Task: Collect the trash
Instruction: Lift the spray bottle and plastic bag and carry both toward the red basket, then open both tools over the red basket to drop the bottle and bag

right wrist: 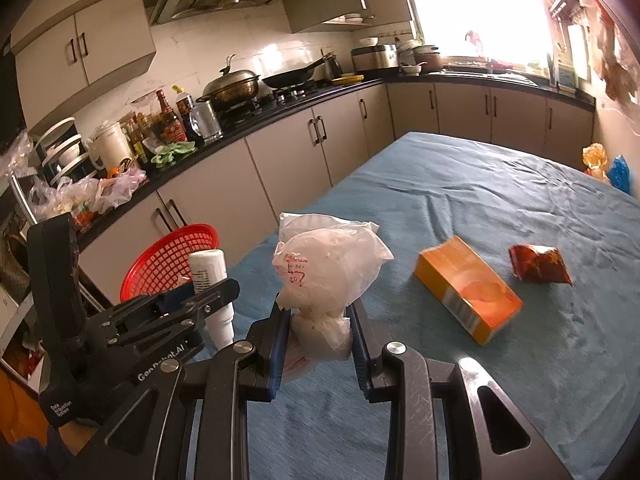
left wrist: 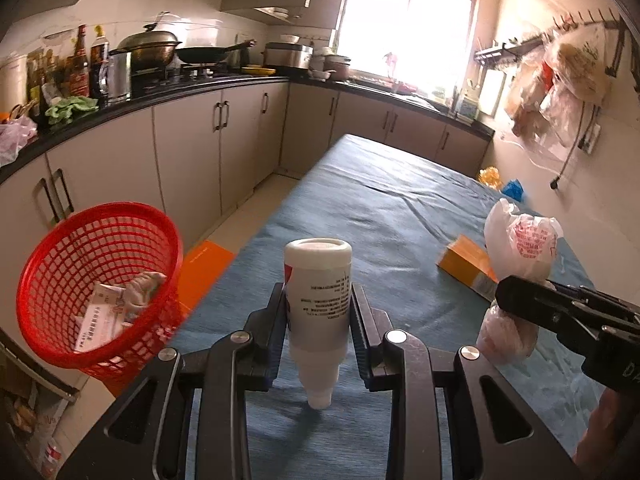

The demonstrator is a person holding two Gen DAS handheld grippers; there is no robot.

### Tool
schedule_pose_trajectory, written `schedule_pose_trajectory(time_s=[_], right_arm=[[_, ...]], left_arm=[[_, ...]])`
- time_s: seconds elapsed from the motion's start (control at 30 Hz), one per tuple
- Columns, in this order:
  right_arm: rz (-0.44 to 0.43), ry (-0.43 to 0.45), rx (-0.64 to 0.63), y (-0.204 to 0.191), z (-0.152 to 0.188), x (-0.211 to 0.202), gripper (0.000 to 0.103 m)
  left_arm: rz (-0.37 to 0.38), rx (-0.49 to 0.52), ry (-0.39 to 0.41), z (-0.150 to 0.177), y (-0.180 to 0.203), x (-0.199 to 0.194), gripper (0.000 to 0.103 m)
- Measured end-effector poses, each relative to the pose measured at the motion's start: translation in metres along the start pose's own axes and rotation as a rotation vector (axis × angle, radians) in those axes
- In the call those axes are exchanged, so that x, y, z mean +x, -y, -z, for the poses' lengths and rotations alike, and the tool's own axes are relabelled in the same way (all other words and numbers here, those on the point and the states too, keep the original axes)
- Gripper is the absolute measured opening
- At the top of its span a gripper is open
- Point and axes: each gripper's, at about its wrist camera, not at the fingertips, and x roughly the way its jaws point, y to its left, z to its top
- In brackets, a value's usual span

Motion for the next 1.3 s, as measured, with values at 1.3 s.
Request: schedule_pose_trajectory(time_s=[1.3], right_arm=[[-0.210, -0.208, -0.163, -0.174, -0.065, 0.174, 0.048]], left_arm=[[-0.251, -0.346, 0.024, -0.016, -0.212, -0.012, 0.047]])
